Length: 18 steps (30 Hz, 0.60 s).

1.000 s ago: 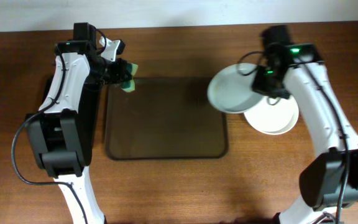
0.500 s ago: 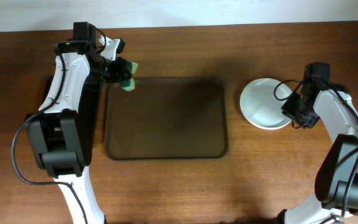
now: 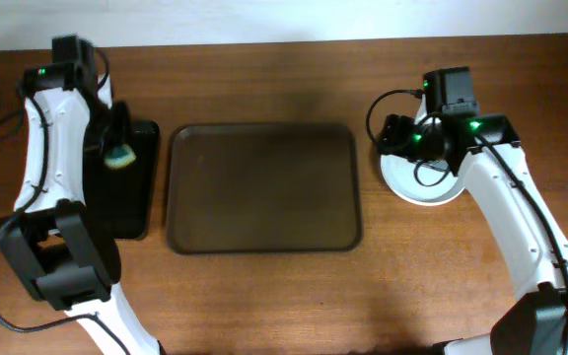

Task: Clean dirty plates on tray and stack at the side
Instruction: 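Place the sponge back on the black tray with the left gripper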

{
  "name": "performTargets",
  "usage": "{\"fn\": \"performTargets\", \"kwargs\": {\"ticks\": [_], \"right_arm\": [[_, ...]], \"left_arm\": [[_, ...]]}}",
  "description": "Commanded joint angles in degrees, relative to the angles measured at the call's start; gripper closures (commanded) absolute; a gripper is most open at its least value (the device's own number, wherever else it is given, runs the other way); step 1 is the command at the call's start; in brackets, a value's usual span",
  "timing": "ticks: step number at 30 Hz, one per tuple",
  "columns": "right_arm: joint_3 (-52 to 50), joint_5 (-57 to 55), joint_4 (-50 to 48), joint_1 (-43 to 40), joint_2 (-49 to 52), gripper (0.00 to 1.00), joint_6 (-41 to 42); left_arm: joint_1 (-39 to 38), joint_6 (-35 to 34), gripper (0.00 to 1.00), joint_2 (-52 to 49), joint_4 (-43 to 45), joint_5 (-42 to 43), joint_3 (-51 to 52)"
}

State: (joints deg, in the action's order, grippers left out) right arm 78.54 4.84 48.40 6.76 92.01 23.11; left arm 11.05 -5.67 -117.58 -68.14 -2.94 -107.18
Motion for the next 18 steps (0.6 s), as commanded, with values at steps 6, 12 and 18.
{"fn": "performTargets", "kwargs": {"ticks": [6,12,18], "right_arm": [[0.4,-2.5,0.0,3.0,0.2,0.16,-0.4],[2.2,-1.6,1.5,3.0,0.2,0.13,-0.3],[20.9,-8.2,18.8,2.9,-0.9,0.12,-0.4]], "left_arm": [[3.4,-2.7,0.75,0.9,22.0,-2.7,20.3],[3.2,-2.7,0.13,5.2,21.4,-0.9,17.0],[1.5,-2.7,0.04,19.9,26.8,13.9,14.9]]}}
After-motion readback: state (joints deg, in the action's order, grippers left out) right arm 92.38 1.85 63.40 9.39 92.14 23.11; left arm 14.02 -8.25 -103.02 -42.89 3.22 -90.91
